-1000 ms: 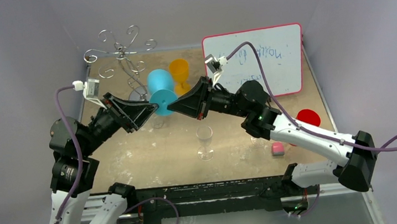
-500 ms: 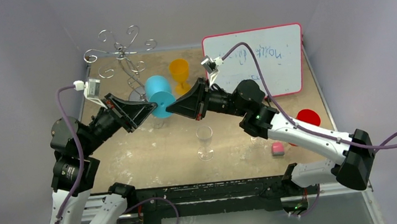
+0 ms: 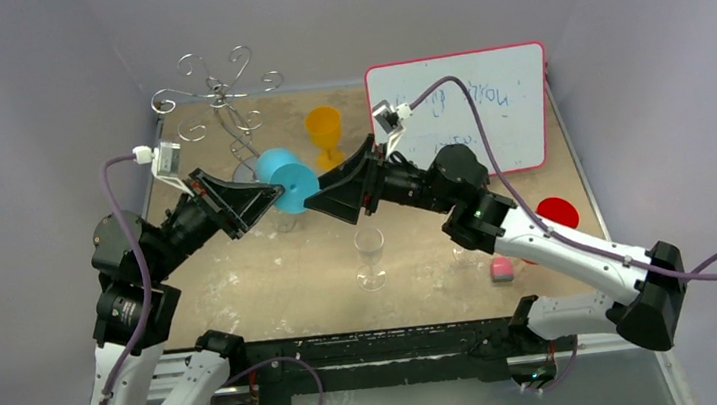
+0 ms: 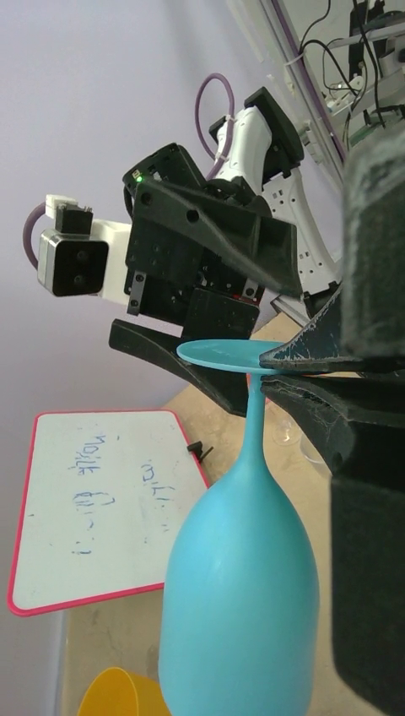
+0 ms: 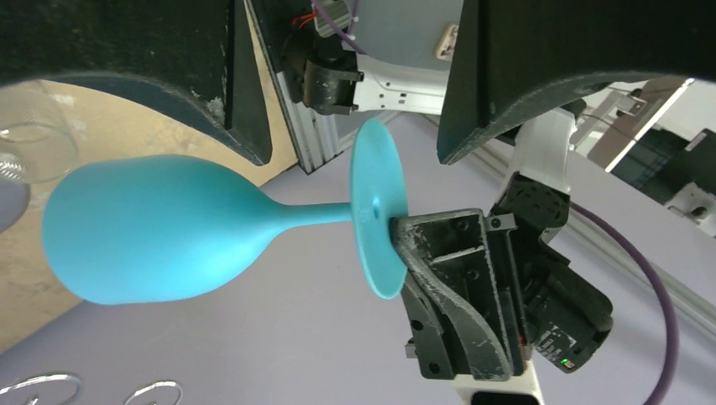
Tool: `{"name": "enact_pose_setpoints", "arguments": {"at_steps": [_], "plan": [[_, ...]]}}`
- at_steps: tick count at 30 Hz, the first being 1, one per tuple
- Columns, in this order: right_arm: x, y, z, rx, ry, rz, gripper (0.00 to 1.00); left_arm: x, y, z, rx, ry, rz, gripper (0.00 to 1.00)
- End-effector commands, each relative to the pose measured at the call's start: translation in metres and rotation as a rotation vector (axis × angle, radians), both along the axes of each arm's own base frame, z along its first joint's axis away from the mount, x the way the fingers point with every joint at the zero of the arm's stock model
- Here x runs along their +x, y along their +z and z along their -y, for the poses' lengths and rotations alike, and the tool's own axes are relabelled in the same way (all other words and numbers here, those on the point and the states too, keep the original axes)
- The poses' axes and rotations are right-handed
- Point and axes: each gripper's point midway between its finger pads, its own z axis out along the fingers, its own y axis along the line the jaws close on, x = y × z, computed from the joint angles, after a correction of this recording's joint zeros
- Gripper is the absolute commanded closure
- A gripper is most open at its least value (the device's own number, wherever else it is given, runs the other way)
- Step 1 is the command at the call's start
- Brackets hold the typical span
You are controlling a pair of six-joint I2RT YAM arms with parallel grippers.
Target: Place the wine glass upside down on the wine glass rack
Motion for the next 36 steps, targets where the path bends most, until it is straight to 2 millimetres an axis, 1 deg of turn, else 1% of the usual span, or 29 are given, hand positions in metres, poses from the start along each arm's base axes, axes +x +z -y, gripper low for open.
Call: {"name": "enact_pose_setpoints", "arguments": {"at_steps": [1, 3, 4, 7, 10, 12, 13, 14, 15, 17, 22, 24, 25, 29, 32, 33, 34, 36], "plan": [[-0.007, 0.035, 0.024, 0.062, -0.060, 0.079, 0.17, -0.001, 0.034, -0.002, -0.061, 0.016, 0.093, 1.00], [-0.007, 0.036, 0.030, 0.064, -0.082, 0.084, 0.01, 0.003, 0.041, -0.003, -0.076, 0.026, 0.099, 1.00], [-0.007, 0.037, 0.034, 0.066, -0.097, 0.081, 0.00, 0.005, 0.045, -0.003, -0.083, 0.031, 0.105, 1.00], [-0.005, 0.037, 0.045, 0.070, -0.145, 0.071, 0.00, 0.015, 0.055, 0.002, -0.123, 0.013, 0.109, 1.00], [-0.008, 0.042, 0.054, 0.075, -0.164, 0.083, 0.00, 0.025, 0.067, 0.008, -0.160, -0.010, 0.118, 1.00], [-0.009, 0.045, 0.060, 0.075, -0.178, 0.099, 0.00, 0.034, 0.078, 0.010, -0.182, -0.007, 0.137, 1.00], [-0.010, 0.049, 0.065, 0.080, -0.194, 0.116, 0.00, 0.043, 0.082, 0.012, -0.183, 0.000, 0.139, 1.00], [-0.009, 0.051, 0.069, 0.083, -0.212, 0.129, 0.00, 0.046, 0.089, 0.012, -0.188, 0.004, 0.151, 1.00], [-0.008, 0.055, 0.073, 0.090, -0.229, 0.139, 0.00, 0.055, 0.093, 0.014, -0.188, 0.011, 0.151, 1.00], [-0.008, 0.058, 0.079, 0.096, -0.251, 0.152, 0.00, 0.064, 0.108, 0.016, -0.204, 0.014, 0.173, 1.00], [-0.012, 0.059, 0.087, 0.104, -0.263, 0.169, 0.00, 0.086, 0.139, 0.012, -0.265, 0.073, 0.218, 1.00], [-0.014, 0.060, 0.089, 0.104, -0.265, 0.180, 0.00, 0.098, 0.147, 0.009, -0.257, 0.118, 0.228, 1.00], [-0.014, 0.061, 0.090, 0.104, -0.268, 0.189, 0.00, 0.105, 0.151, 0.006, -0.235, 0.159, 0.247, 1.00], [-0.015, 0.060, 0.093, 0.090, -0.275, 0.204, 0.00, 0.141, 0.153, -0.017, -0.157, 0.367, 0.232, 1.00], [-0.017, 0.060, 0.098, 0.093, -0.280, 0.208, 0.00, 0.162, 0.156, -0.032, -0.126, 0.491, 0.241, 1.00], [-0.017, 0.058, 0.099, 0.091, -0.287, 0.205, 0.00, 0.168, 0.157, -0.039, -0.117, 0.539, 0.245, 1.00], [-0.016, 0.058, 0.101, 0.090, -0.295, 0.202, 0.00, 0.178, 0.156, -0.049, -0.106, 0.611, 0.243, 1.00], [-0.016, 0.057, 0.103, 0.083, -0.303, 0.196, 0.00, 0.190, 0.154, -0.068, -0.081, 0.731, 0.239, 1.00]]}}
